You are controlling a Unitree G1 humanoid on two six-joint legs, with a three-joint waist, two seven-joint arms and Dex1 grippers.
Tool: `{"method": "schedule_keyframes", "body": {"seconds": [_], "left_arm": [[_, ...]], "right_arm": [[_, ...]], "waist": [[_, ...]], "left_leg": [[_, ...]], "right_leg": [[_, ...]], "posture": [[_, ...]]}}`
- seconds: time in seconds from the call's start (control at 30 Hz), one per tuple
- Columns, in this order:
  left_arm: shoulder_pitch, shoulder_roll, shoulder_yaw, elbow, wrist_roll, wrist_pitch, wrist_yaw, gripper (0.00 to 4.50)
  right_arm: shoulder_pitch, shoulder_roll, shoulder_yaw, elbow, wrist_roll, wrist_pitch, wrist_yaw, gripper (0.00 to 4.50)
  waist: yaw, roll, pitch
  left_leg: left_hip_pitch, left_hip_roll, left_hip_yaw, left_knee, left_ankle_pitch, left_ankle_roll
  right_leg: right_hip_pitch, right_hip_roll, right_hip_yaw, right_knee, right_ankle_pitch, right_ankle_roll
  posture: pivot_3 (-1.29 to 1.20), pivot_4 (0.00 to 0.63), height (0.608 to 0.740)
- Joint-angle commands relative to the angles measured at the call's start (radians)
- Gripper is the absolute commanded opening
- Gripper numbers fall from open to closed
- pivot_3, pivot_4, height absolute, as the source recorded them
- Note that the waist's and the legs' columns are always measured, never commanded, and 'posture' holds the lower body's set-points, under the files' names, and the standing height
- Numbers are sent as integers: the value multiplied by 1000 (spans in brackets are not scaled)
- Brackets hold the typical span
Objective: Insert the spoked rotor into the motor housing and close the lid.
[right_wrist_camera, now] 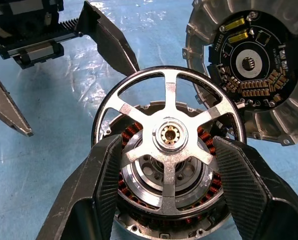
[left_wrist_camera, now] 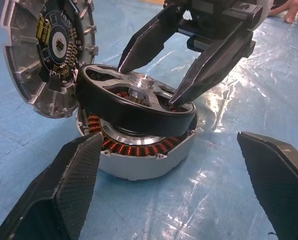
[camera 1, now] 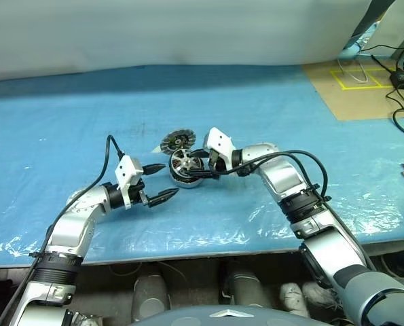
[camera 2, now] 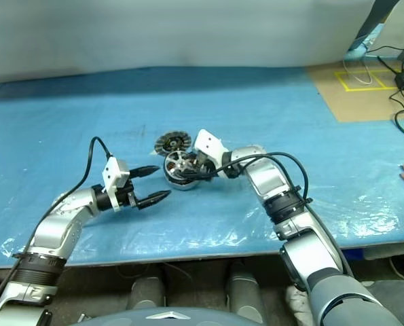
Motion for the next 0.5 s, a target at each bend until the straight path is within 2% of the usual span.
{"method": "schedule_keyframes", "body": {"seconds": [0.03,0.23,0.27,0.5], "left_arm": [[-17,-6,-2,-9,3,-25,-3,4500],[-17,-9,-4,-7,3,-29,-2,4500],[-17,-10,-4,-7,3,-29,-2,4500],[-9,-9,-3,-16,2,-26,-2,4500]], "right_arm": [[13,-5,17,-33,-10,-11,9,2641],[12,-5,15,-19,-28,-21,-8,857],[11,-3,15,-16,-32,-20,-12,744],[25,-7,-2,-27,-22,-12,-11,744]], "waist": [[0,0,0],[-3,0,0],[-3,0,0],[-3,0,0]], "left_leg": [[0,0,0,0,0,0],[0,0,0,0,0,0],[0,0,0,0,0,0],[0,0,0,0,0,0]], "right_leg": [[0,0,0,0,0,0],[1,0,0,0,0,0],[1,0,0,0,0,0],[1,0,0,0,0,0]], "posture": [[0,150,740],[0,150,740],[0,150,740],[0,150,740]]}}
